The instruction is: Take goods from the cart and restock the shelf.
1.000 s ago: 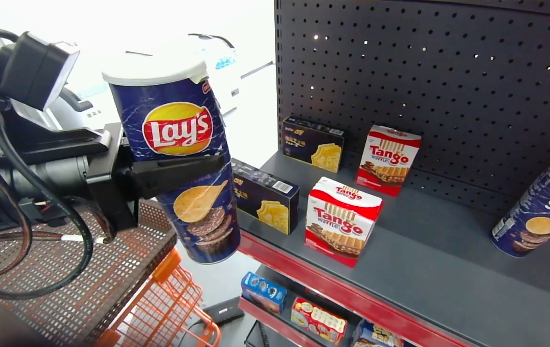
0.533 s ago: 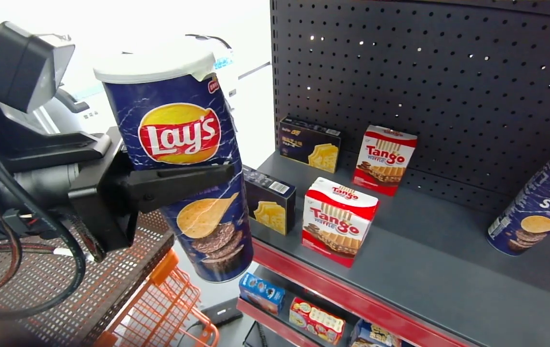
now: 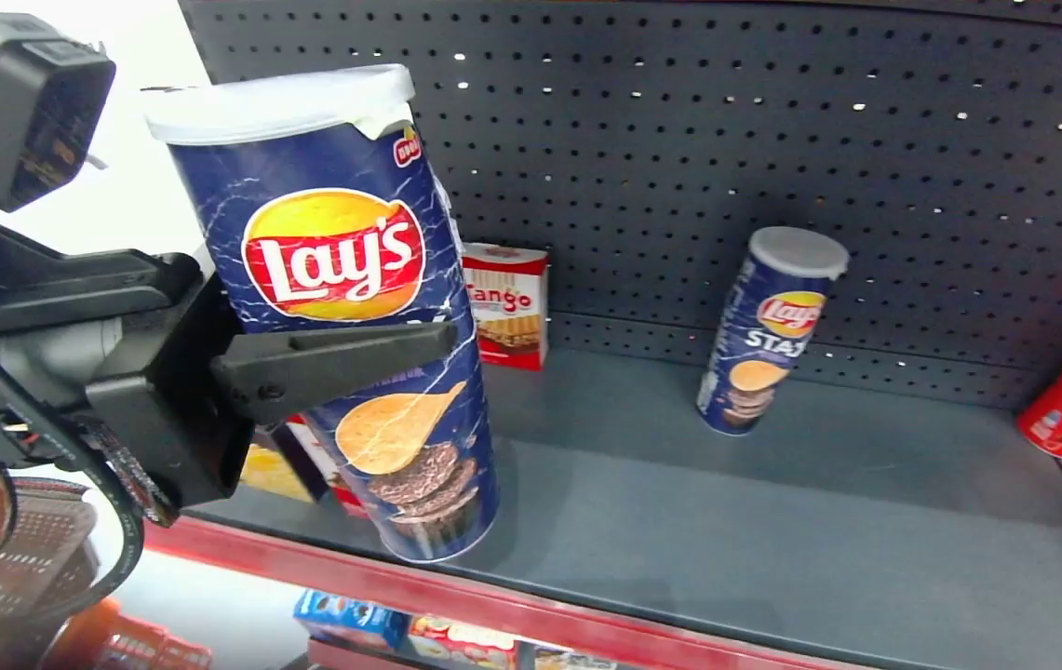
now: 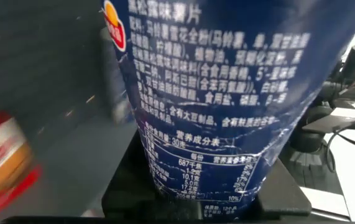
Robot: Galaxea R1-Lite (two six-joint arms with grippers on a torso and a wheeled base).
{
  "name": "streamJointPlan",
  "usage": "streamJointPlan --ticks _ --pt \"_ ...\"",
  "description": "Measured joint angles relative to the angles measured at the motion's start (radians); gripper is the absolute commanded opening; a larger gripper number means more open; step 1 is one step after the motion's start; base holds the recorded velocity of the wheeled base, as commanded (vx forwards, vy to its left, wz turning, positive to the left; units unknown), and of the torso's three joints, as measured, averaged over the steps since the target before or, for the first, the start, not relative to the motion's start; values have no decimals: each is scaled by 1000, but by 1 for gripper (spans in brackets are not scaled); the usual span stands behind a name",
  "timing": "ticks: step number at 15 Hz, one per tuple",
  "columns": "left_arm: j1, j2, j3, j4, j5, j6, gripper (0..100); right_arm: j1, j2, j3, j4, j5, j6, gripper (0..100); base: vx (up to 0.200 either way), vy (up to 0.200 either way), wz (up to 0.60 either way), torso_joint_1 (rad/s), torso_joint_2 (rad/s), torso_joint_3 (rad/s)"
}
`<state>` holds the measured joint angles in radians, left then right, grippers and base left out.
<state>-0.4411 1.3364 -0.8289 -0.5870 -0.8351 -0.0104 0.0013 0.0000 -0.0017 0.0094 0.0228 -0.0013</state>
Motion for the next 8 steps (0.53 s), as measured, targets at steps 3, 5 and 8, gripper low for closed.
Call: streamJointPlan --ticks 3,5,8 --pt "3 -1 0 0 0 0 0 -1 0 0 0 -2 0 100 0 0 0 0 0 0" --pt "7 -3 1 -1 0 0 0 0 0 0 0 -2 0 100 0 0 0 0 0 0" --pt "10 -4 3 1 0 0 0 0 0 0 0 -1 0 100 0 0 0 0 0 0"
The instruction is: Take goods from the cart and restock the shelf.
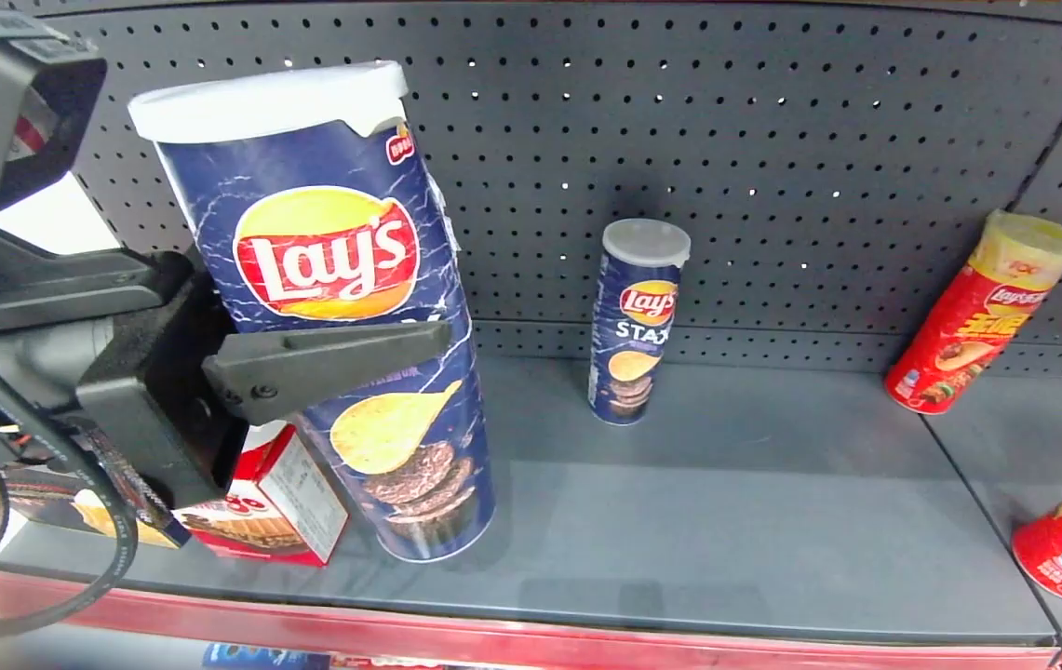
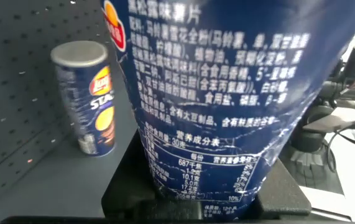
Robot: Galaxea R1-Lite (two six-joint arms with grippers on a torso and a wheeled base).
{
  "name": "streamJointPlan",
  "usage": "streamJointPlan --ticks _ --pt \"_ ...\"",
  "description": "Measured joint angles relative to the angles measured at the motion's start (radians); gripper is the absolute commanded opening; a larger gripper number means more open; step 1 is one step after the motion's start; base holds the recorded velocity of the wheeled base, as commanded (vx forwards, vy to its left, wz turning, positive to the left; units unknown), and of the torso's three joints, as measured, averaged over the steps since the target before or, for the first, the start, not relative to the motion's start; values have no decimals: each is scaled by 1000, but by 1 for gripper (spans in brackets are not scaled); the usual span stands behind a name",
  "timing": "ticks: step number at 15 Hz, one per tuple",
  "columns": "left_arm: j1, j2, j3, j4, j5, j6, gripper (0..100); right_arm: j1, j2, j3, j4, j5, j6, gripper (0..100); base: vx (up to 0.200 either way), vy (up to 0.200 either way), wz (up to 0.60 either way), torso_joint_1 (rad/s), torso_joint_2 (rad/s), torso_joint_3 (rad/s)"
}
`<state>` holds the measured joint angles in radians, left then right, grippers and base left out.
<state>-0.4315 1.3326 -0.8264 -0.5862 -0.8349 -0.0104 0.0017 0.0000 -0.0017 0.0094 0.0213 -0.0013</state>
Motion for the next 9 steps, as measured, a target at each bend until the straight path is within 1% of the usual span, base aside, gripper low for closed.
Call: streamJointPlan --ticks 6,7,9 --pt "0 0 1 0 0 0 0 0 0 0 0 0 0 100 0 0 0 0 0 0" --pt "1 -1 1 0 0 0 0 0 0 0 0 0 1 100 0 0 -600 2 -7 -7" --pt "2 -1 1 1 0 0 0 0 0 0 0 0 1 100 0 0 0 0 0 0"
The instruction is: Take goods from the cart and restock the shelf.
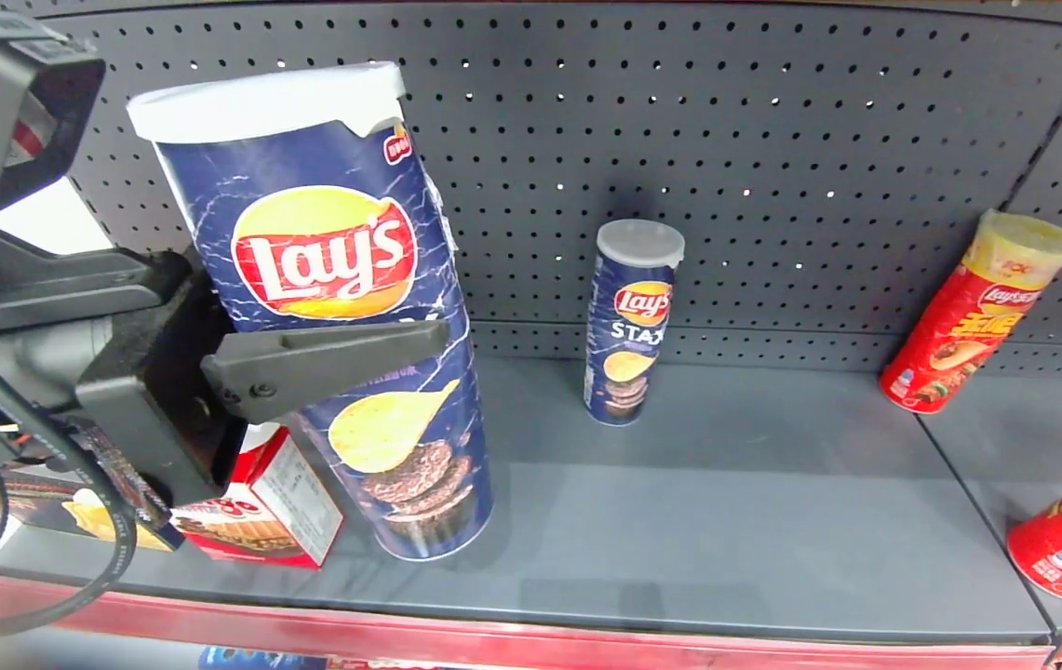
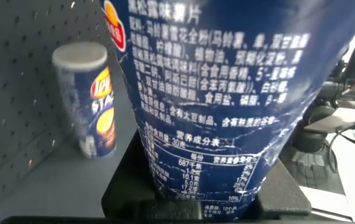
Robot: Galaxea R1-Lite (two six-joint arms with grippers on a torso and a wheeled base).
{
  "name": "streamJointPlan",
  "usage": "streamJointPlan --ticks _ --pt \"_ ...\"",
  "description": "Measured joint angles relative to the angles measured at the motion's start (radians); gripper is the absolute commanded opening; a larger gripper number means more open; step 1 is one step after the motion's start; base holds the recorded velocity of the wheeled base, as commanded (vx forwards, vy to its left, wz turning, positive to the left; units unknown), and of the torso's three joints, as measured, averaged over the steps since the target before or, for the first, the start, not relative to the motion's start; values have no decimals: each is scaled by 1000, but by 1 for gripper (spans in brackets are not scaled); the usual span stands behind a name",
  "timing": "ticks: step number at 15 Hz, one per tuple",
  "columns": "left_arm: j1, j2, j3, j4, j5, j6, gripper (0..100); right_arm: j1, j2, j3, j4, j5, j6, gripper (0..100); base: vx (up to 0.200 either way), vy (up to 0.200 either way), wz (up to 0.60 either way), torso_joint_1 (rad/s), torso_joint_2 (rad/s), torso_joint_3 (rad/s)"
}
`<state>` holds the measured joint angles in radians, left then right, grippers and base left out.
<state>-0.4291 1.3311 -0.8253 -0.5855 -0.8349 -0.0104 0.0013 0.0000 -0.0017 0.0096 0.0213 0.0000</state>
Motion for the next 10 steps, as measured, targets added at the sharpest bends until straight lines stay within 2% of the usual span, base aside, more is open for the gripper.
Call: streamJointPlan --ticks 6,10 --pt "-1 0 42 -1 0 2 0 0 0 0 0 1 -1 100 0 0 0 0 0 0" --pt "-2 -7 29 -1 9 -1 0 1 4 -4 4 4 -6 100 0 0 0 0 0 0"
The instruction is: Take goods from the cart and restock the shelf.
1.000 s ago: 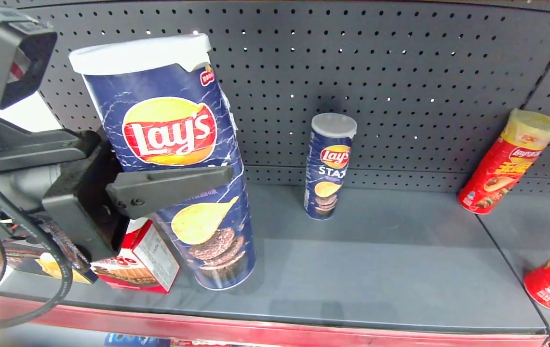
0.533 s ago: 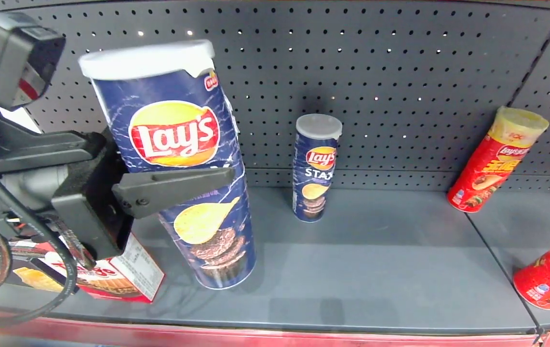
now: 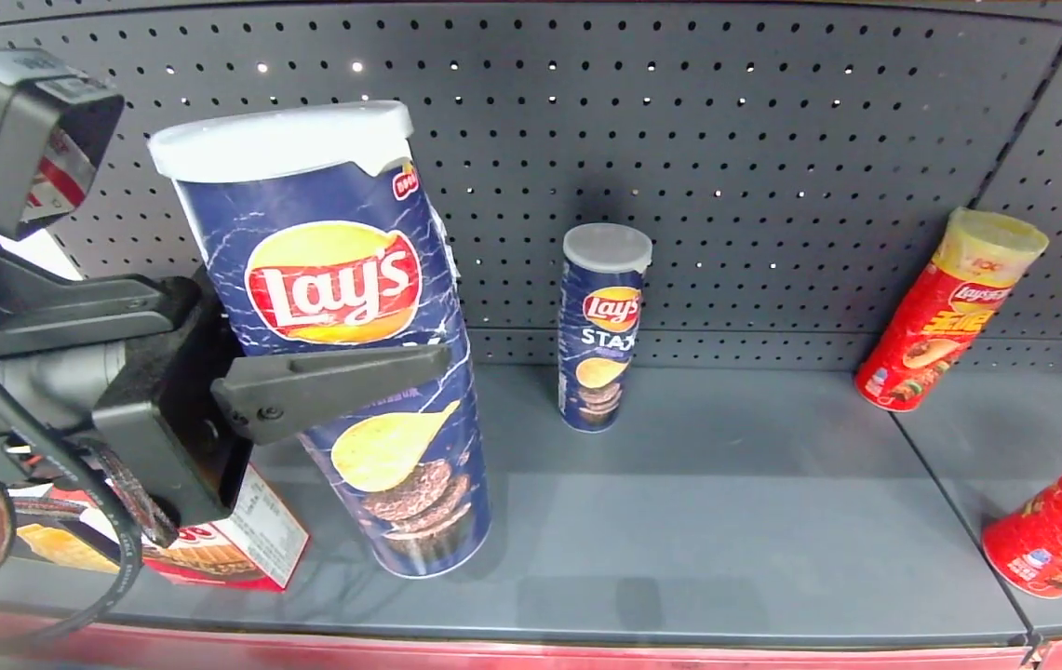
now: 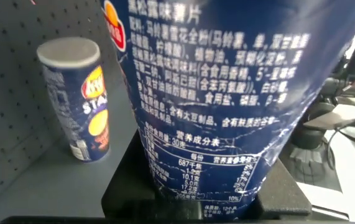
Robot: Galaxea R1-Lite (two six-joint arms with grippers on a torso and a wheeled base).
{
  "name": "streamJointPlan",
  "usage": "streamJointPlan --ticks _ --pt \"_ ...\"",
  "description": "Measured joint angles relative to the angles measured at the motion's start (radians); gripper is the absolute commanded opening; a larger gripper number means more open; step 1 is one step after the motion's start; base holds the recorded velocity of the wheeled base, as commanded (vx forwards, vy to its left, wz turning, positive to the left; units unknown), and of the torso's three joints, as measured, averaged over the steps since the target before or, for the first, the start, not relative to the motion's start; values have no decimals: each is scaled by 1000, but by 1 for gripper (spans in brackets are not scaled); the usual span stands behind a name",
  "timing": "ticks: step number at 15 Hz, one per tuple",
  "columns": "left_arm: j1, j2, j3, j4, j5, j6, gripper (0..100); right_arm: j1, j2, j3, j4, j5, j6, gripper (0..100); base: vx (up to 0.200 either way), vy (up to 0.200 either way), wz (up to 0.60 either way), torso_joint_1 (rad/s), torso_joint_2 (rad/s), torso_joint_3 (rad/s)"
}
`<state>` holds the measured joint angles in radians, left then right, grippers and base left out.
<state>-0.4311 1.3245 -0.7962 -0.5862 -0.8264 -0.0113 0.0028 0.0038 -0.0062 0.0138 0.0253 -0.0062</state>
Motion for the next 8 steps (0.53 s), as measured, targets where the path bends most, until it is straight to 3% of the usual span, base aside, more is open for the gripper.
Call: streamJointPlan --ticks 4,8 --pt "12 19 -51 -1 -8 -16 0 23 149 -241 36 92 12 100 0 0 0 0 0 0" --pt "18 62 -62 -10 -11 -20 0 89 312 -437 98 435 -26 100 0 0 0 0 0 0"
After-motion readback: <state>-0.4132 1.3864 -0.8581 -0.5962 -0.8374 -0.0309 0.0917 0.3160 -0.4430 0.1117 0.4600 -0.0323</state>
